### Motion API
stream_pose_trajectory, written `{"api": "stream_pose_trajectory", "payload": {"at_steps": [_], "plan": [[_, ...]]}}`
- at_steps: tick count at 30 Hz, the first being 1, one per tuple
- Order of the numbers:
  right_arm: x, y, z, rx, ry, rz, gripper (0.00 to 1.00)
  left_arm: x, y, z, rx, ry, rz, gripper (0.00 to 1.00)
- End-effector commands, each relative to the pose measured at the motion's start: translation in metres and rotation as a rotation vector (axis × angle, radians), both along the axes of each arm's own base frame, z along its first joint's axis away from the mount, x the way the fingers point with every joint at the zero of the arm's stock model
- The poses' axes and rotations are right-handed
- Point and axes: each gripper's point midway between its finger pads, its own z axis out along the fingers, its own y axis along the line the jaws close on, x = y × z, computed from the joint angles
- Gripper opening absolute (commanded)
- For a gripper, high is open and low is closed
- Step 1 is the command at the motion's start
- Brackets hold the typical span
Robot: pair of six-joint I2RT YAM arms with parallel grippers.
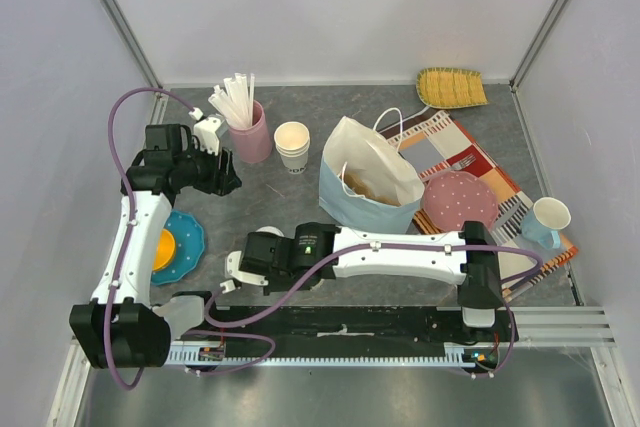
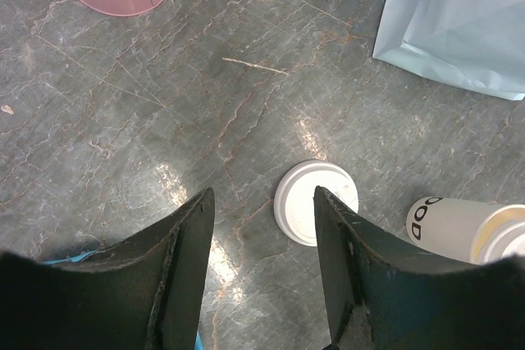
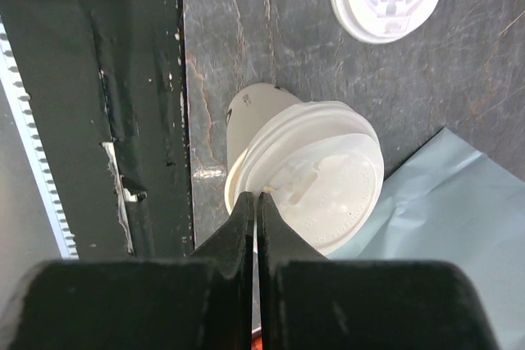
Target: Pack the takeout coffee
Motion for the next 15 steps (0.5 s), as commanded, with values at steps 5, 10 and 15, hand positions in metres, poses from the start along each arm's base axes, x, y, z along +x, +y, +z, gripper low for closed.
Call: {"api": "stream_pose_trajectory", "payload": {"at_steps": [5,10,15], "plan": [[-0.003,-0.011,-0.007,-0.011,0.022,-0.021,0.00,0.006,-0.003,0.017,-0.021,-0.049,-0.017,0.58],[-0.001,-0.008,-0.011,-0.014,0.012,-0.014,0.00,0.005,-0.002,0.017,-0.019,-0.048,-0.016,0.58],[0.000,-0.011,-0.016,-0.023,0.014,-0.017,0.00,0.004,-0.002,0.017,-0.017,-0.050,-0.016,0.58]]}}
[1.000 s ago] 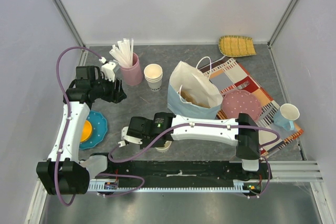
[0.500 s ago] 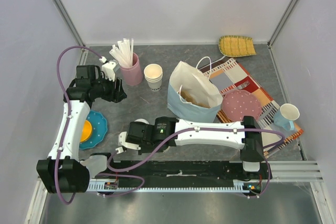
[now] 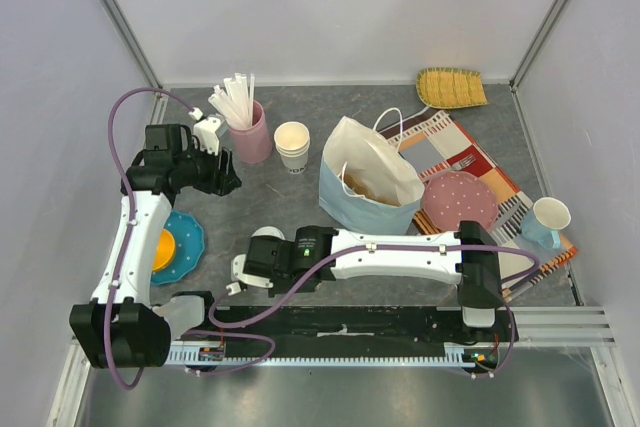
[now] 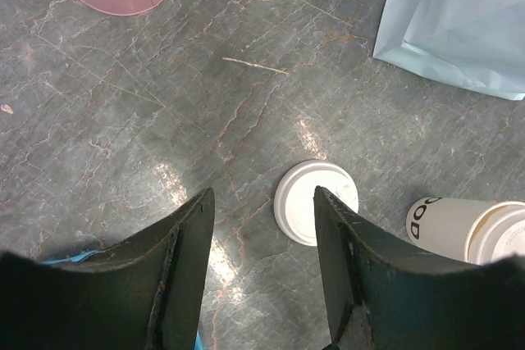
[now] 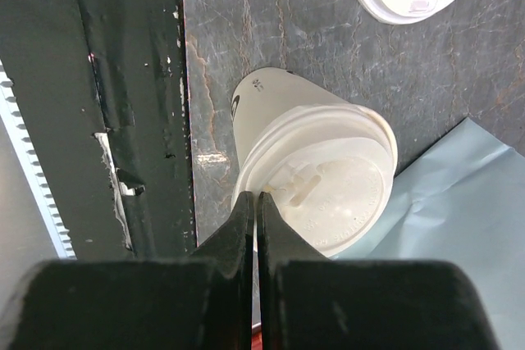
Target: Pack the takeout coffee
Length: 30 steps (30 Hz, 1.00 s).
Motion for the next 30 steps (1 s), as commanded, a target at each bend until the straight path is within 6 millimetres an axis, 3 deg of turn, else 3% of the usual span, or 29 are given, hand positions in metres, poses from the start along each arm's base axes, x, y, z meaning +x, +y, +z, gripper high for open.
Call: {"api": "stream_pose_trajectory", "payload": {"at_steps": [1,13,18,25,30], "plan": [[0.002,0.003,0.004,0.035,0.002,-0.013,0.00,0.004,-0.003,0.016,-0.017,-0.049,-0.019,0.58],[0.000,-0.003,-0.010,0.035,0.026,-0.026,0.00,0.003,-0.003,0.018,-0.020,-0.055,-0.019,0.58],[0.005,-0.006,-0.011,0.046,0.019,-0.044,0.00,-0.004,-0.012,0.021,-0.058,-0.041,-0.066,0.59],[0.008,0.008,0.021,0.106,0.007,-0.043,0.00,-0.021,-0.036,0.024,-0.179,-0.011,-0.151,0.62],[0.009,0.006,0.025,0.102,0.002,-0.032,0.00,-0.036,-0.055,0.022,-0.262,0.031,-0.213,0.64]]}}
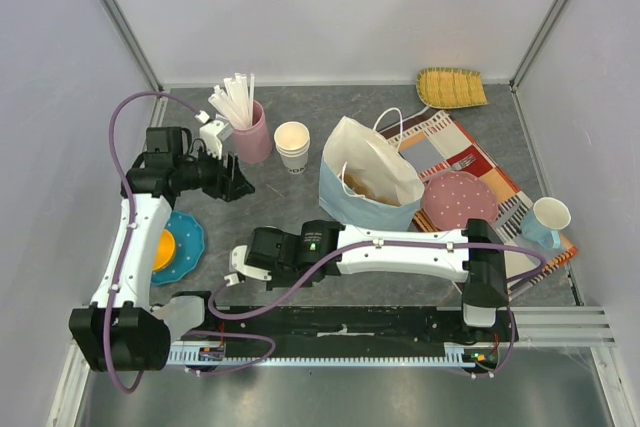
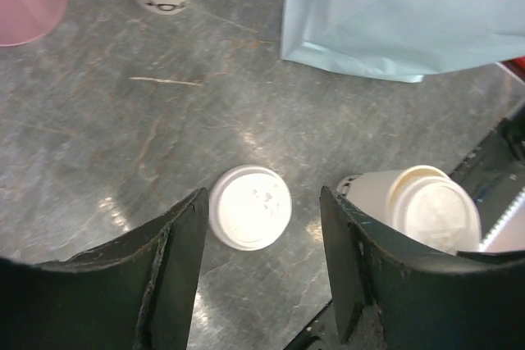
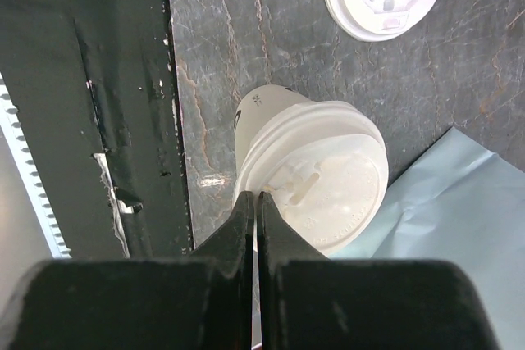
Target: Pack the takeout coffee
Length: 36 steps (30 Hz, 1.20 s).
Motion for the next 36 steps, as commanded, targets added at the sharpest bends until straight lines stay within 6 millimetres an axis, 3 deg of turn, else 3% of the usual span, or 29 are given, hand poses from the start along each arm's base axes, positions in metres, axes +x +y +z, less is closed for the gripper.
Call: {"api": "stream_pose_trajectory", "payload": {"at_steps": [1,2,7,12,25,36], "plan": [[0.002,-0.003,0.014,0.016,-0.003,-0.003,0.00,-0.020,-0.025,0.010,-0.133,0.027,-0.080,0.64],[0.003,-0.004,0.011,0.008,-0.003,-0.003,0.00,-0.030,-0.039,0.006,-0.153,0.050,-0.130,0.64],[0.007,-0.006,0.005,-0.012,0.005,-0.008,0.00,-0.050,-0.062,-0.001,-0.217,0.105,-0.193,0.67],[0.004,-0.007,0.001,-0.015,0.031,-0.004,0.00,-0.054,-0.079,-0.004,-0.275,0.181,-0.207,0.67],[0.004,-0.009,-0.014,-0.013,0.054,-0.018,0.00,-0.057,-0.087,-0.027,-0.373,0.406,-0.049,0.61],[0.010,0.000,0.022,0.025,-0.003,-0.039,0.00,-0.051,-0.091,-0.023,-0.359,0.388,-0.066,0.61]]}}
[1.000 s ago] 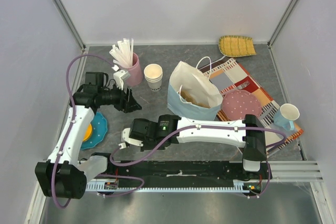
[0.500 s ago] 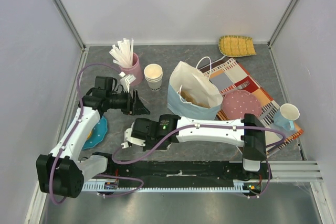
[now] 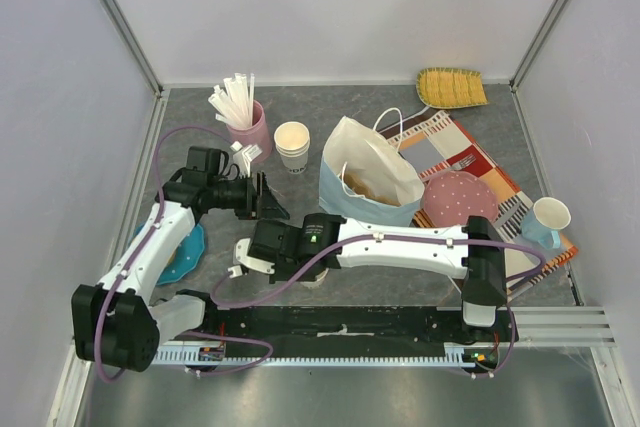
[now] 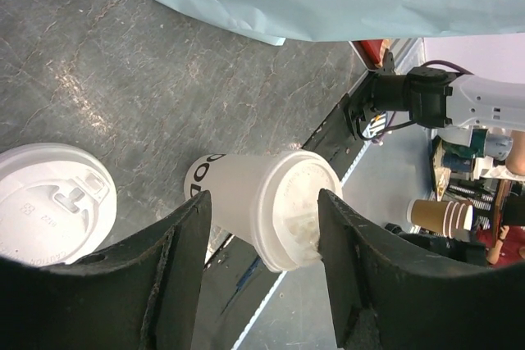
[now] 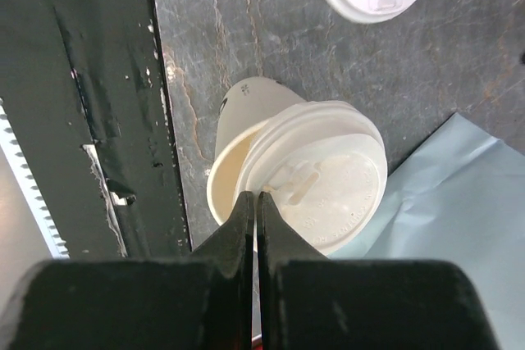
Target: Pack the takeout coffee
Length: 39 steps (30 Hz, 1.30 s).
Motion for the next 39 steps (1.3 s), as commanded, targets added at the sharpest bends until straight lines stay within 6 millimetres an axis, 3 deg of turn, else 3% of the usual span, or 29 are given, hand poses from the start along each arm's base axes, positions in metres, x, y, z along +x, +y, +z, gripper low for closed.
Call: {"api": "stream_pose_trajectory", "payload": {"at_steps": [1,4,13,19,31,39], "plan": [[-0.001,0.010,0.029,0.054,-0.022,-0.008,0.00,0.010,-0.005,0.015,-0.028,-0.032,0.003,0.61],[-0.014,0.014,0.029,0.064,0.013,0.009,0.00,0.009,-0.005,0.013,-0.030,-0.022,0.002,0.61],[-0.023,0.005,0.013,0.027,0.054,0.006,0.00,0.005,-0.005,0.009,-0.037,-0.007,0.001,0.61],[-0.016,-0.002,-0.001,-0.017,0.019,0.007,0.00,0.005,-0.006,0.011,-0.042,-0.009,-0.005,0.61],[-0.012,0.000,-0.001,-0.016,-0.006,0.011,0.00,0.007,-0.006,0.011,-0.040,-0.012,-0.008,0.61],[-0.011,-0.001,-0.013,0.017,0.043,0.001,0.00,-0.017,-0.014,-0.001,-0.066,0.032,-0.043,0.61]]}}
